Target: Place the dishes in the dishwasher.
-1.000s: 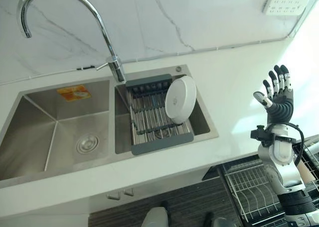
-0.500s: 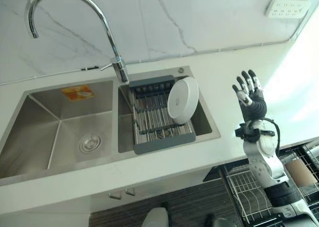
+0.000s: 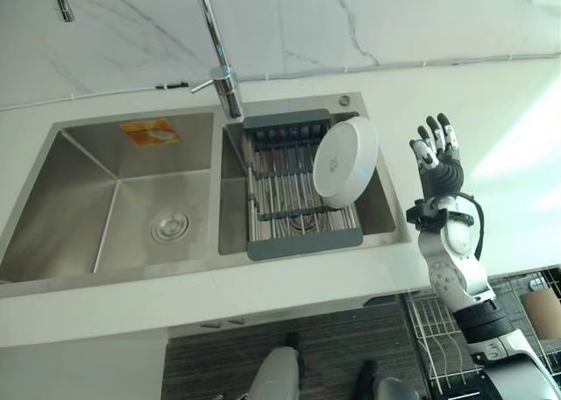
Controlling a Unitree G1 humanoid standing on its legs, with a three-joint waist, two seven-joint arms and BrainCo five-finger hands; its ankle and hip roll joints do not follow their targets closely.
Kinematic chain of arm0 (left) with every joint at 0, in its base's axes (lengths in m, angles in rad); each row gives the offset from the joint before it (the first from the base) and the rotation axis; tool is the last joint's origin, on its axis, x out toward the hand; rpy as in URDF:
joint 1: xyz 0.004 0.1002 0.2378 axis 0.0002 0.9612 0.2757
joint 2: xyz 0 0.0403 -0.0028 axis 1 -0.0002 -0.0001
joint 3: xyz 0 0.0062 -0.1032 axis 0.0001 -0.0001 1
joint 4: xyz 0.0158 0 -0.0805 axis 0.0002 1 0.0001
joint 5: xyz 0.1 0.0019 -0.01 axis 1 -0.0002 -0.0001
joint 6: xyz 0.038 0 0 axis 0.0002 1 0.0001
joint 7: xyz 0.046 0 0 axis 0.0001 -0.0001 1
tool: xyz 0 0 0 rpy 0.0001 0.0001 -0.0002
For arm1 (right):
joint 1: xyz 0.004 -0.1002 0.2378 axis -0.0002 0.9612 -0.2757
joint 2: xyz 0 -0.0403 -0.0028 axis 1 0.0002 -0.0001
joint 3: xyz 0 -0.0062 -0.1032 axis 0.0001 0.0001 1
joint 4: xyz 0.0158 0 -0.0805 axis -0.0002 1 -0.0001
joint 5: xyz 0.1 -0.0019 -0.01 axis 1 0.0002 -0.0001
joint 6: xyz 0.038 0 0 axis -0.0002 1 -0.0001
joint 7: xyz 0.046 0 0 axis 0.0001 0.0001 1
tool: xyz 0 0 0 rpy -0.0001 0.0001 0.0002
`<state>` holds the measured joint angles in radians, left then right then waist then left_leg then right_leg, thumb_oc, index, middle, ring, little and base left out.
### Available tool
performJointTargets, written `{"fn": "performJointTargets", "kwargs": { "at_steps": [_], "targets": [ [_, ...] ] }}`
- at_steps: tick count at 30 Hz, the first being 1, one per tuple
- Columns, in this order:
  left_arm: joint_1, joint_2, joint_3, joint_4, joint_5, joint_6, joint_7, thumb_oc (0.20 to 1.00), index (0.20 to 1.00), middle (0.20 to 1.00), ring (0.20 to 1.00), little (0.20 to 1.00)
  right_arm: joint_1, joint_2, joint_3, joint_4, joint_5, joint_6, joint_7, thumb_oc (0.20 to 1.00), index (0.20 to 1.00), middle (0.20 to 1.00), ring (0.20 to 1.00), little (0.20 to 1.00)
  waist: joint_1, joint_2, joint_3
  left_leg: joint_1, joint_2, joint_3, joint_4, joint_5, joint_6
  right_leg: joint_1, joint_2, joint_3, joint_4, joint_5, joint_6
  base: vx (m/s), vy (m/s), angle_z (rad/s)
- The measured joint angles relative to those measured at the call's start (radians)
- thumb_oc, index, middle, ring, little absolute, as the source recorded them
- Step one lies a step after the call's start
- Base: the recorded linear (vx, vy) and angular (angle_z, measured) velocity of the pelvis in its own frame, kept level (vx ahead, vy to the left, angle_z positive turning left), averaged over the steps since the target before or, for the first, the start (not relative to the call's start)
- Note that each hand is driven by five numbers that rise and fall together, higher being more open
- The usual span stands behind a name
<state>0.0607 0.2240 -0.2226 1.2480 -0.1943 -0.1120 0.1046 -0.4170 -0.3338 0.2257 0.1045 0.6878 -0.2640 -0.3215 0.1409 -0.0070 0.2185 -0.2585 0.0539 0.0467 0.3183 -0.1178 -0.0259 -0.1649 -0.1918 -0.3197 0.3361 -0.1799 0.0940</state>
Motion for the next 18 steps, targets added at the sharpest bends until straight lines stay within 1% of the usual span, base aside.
{"fn": "performJointTargets", "kwargs": {
  "at_steps": [5, 7, 9, 18],
  "targets": [
    [-0.039, 0.014, -0.02, -0.038, -0.001, -0.023, -0.003, 1.0, 1.0, 1.0, 1.0, 1.0, -0.02, 0.002, 0.02, 0.029, 0.028, 0.004, 0.001, 1.0, 1.0, 1.0, 1.0, 1.0, -0.001, 0.0, 0.025, -0.002, 0.001, 0.0, 0.0, 0.0, 0.0, -0.002, -0.001, 0.0, 0.001, 0.0, 0.0, -0.01, -0.001, 0.0],
    [-0.046, 0.016, -0.028, -0.071, -0.003, -0.031, -0.003, 1.0, 1.0, 1.0, 1.0, 1.0, -0.037, 0.003, 0.02, 0.029, 0.028, 0.004, 0.001, 1.0, 1.0, 1.0, 1.0, 1.0, -0.002, 0.001, 0.044, -0.005, 0.001, 0.001, 0.001, 0.001, 0.001, -0.006, -0.001, 0.001, 0.004, 0.0, 0.0, -0.04, 0.004, -0.01],
    [-0.061, 0.016, -0.028, -0.075, -0.031, -0.032, -0.006, 1.0, 1.0, 1.0, 1.0, 1.0, -0.053, 0.003, 0.021, 0.029, 0.028, 0.005, 0.002, 1.0, 1.0, 1.0, 1.0, 1.0, -0.002, 0.001, 0.061, -0.01, 0.001, 0.0, 0.005, 0.001, 0.001, -0.01, -0.001, 0.0, 0.007, 0.0, 0.0, 0.0, 0.0, 0.0],
    [-0.069, 0.037, -0.058, -0.071, -0.039, -0.031, -0.044, 1.0, 1.0, 1.0, 1.0, 1.0, -0.096, 0.004, 0.03, 0.03, 0.031, 0.013, 0.005, 1.0, 1.0, 1.0, 1.0, 1.0, 0.0, -0.004, 0.078, -0.021, -0.004, -0.002, 0.005, 0.001, 0.001, -0.021, -0.002, 0.0, 0.01, 0.0, -0.001, -0.01, -0.001, 0.0]
  ]
}}
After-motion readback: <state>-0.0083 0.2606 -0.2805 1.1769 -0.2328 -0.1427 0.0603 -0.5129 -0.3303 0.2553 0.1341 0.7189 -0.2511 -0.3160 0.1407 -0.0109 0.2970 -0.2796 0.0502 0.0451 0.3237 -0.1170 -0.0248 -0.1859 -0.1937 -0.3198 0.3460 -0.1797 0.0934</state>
